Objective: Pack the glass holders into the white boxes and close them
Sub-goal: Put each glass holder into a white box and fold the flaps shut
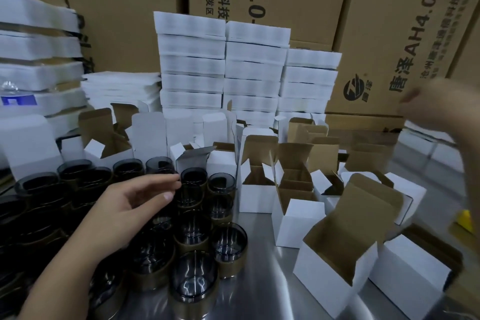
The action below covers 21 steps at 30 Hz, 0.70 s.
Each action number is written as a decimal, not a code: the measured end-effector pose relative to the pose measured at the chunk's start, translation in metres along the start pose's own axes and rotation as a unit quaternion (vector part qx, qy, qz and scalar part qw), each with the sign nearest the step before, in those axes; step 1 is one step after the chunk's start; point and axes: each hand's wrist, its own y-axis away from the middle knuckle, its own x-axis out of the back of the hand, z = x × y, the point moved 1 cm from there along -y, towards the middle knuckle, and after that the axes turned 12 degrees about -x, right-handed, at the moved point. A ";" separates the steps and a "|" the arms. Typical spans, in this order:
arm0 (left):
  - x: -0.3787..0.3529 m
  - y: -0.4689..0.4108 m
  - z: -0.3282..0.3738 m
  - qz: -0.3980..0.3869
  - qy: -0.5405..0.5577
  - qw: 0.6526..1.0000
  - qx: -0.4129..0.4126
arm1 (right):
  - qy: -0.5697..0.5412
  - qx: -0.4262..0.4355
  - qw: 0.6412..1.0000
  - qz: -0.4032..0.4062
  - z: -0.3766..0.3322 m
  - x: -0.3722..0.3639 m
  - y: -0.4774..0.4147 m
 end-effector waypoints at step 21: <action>0.001 0.001 0.004 -0.006 0.009 1.000 -0.020 | -0.102 0.172 0.980 -0.022 -0.086 -0.100 0.158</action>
